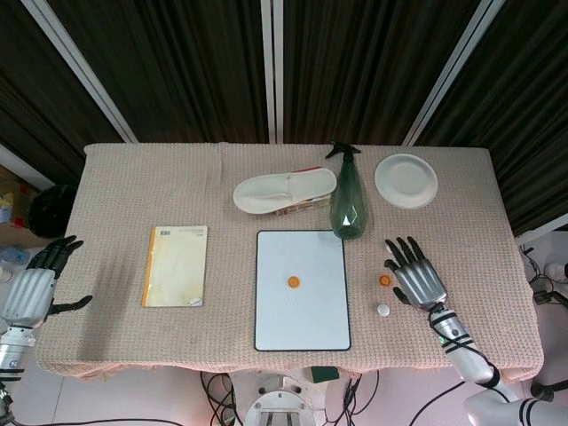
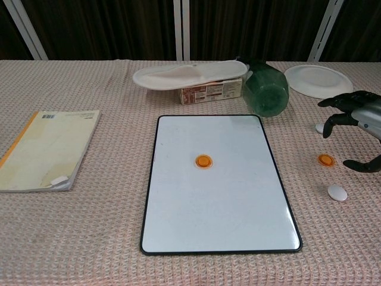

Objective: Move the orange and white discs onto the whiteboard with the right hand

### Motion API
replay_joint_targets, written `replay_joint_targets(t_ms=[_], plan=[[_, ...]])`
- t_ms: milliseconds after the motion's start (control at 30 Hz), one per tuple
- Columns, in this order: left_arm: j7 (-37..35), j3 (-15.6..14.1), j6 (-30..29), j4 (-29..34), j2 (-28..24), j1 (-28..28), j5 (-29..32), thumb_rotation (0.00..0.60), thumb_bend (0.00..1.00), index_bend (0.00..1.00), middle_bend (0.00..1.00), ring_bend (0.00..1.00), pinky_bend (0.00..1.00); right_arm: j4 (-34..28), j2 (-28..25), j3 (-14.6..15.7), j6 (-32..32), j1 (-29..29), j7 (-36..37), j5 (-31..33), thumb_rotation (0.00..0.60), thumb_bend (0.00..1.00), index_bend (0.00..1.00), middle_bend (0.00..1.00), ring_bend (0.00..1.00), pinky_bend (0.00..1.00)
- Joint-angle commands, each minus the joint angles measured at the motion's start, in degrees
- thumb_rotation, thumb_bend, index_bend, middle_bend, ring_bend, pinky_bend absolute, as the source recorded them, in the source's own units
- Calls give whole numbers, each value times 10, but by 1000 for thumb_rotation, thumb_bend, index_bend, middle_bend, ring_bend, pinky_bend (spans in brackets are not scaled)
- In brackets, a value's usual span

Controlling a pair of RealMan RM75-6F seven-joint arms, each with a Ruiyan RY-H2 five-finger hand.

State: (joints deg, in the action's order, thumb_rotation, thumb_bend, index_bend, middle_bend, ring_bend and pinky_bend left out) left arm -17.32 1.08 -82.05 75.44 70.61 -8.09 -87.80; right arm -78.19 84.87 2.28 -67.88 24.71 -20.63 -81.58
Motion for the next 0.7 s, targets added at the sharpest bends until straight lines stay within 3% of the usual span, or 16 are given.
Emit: replay_joint_targets(t_ms=[33, 700], plan=[[-1, 0, 1, -1, 0, 1, 2, 600, 0, 134, 91, 88, 178, 13, 11, -4, 13, 0, -3, 7, 600, 276, 365, 32, 0, 0], [-10, -2, 6, -13, 3, 1, 6, 600, 0, 135, 91, 88, 178, 46, 42, -18, 37, 5, 16, -4, 600, 296, 443, 35, 0, 0]])
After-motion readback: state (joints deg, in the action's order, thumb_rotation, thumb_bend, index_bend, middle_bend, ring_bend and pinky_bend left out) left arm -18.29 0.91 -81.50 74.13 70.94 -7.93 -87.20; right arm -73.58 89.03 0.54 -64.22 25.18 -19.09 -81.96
